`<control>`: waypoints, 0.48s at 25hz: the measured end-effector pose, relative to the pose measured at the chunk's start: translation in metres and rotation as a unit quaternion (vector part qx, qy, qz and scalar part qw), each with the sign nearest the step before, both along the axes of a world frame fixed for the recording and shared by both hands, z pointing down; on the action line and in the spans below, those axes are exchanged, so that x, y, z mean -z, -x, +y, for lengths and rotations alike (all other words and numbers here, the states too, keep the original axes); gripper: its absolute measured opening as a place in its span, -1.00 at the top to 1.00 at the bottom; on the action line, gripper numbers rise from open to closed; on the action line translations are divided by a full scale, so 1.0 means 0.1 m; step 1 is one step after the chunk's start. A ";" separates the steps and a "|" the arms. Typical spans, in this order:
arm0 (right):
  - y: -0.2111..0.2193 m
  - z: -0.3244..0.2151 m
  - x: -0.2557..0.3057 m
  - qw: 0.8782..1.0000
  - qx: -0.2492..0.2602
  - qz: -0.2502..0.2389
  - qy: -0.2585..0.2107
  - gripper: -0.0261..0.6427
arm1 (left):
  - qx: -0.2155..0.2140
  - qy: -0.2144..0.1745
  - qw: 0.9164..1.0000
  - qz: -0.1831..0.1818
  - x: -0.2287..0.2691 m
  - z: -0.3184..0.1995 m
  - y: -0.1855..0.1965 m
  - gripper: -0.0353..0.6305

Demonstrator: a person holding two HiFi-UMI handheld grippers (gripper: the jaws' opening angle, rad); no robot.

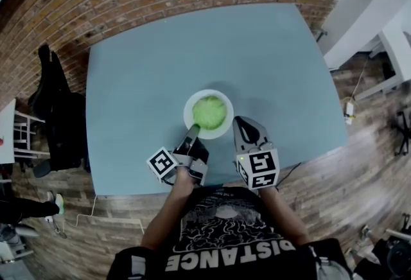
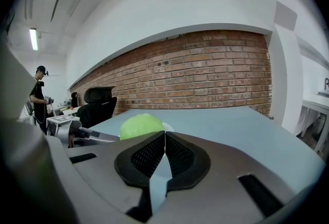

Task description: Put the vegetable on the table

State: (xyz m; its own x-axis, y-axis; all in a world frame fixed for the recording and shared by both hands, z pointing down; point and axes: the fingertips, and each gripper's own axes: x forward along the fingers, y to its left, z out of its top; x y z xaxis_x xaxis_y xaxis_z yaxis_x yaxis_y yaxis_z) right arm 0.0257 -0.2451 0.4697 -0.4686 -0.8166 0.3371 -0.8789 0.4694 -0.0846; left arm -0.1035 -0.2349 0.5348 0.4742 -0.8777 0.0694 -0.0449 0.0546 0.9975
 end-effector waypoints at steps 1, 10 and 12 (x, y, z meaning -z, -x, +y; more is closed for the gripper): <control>0.01 -0.01 -0.01 1.000 0.001 0.001 0.001 0.89 | -0.001 0.002 1.000 -0.003 -0.03 -0.01 0.00 0.85; 0.12 -0.01 -0.10 1.000 0.014 0.010 0.012 0.89 | -0.014 0.026 0.999 -0.016 -0.31 -0.12 0.00 0.85; 0.13 0.01 -0.13 1.000 0.016 0.012 0.016 0.89 | -0.015 0.033 0.999 -0.019 -0.38 -0.13 0.00 0.85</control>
State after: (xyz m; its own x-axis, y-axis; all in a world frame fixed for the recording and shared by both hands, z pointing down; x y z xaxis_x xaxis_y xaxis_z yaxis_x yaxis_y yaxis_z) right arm 0.0126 -0.2443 0.4826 -0.4850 -0.7904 0.3743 -0.8659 0.4940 -0.0787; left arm -0.1040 -0.2480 0.5726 0.4964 -0.8558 0.1457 -0.0858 0.1186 0.9892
